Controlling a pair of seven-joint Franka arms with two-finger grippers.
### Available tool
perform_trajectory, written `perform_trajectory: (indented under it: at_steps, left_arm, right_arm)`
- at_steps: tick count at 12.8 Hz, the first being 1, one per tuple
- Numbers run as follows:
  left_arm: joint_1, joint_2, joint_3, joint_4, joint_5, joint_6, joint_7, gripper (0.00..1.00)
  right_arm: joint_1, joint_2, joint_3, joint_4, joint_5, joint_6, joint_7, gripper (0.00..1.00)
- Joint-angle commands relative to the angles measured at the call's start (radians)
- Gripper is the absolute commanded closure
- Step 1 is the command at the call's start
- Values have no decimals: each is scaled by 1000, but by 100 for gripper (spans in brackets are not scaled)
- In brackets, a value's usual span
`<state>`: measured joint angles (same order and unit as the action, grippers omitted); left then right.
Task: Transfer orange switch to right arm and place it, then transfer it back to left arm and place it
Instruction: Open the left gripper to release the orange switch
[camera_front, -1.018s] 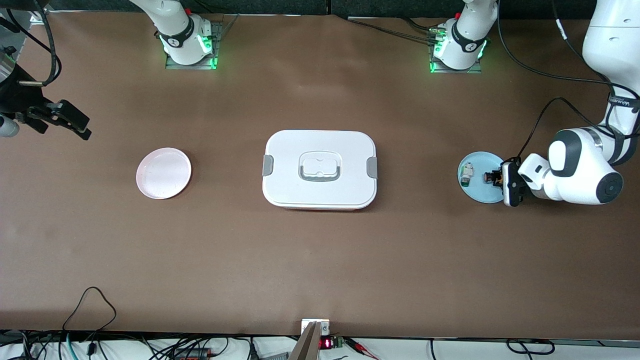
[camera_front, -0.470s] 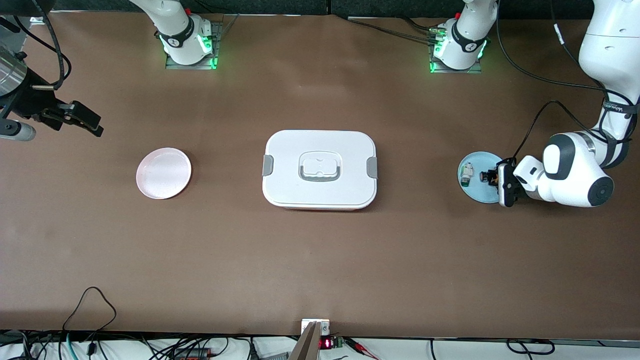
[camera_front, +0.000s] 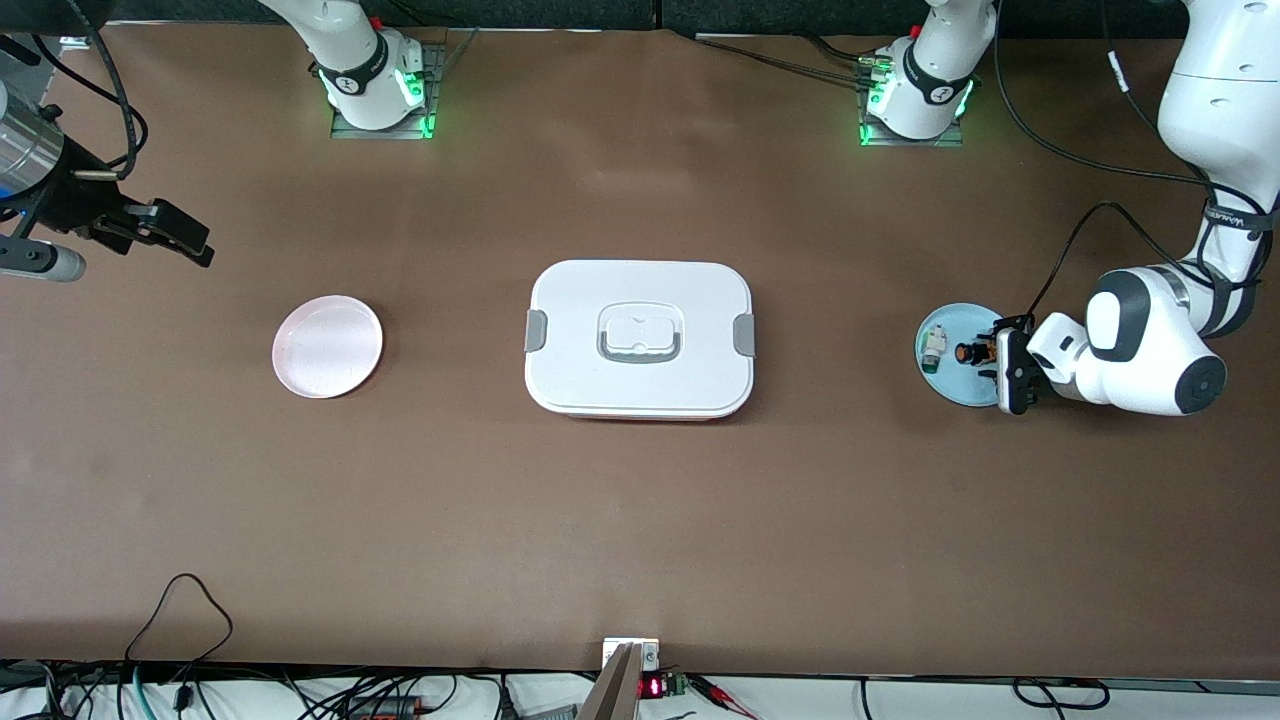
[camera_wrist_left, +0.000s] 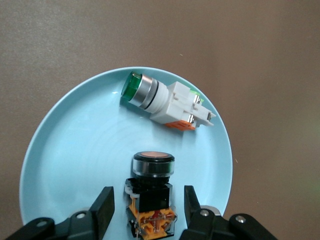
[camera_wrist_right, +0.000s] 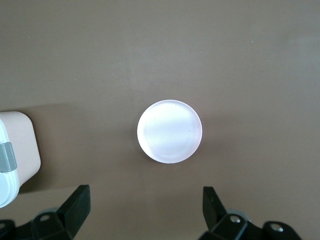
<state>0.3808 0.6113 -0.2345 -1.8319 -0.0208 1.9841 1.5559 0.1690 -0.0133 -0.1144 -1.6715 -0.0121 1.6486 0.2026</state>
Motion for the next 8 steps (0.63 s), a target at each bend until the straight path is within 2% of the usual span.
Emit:
perform_trajectory:
  at_steps: [1,6,8]
  left_arm:
    - [3,-17,-6,34,15,-27,-54,0]
    - [-2,-114,-17,88,22,-134,-319,0]
    - [-2,-116,-20,167,24,-194,-417,0]
  right_arm:
    - [10,6,1,21,11,-26,17,1]
    - [29,6,1,23,11,-24,24,1]
    - [27,10,1,24,11,-17,26,1]
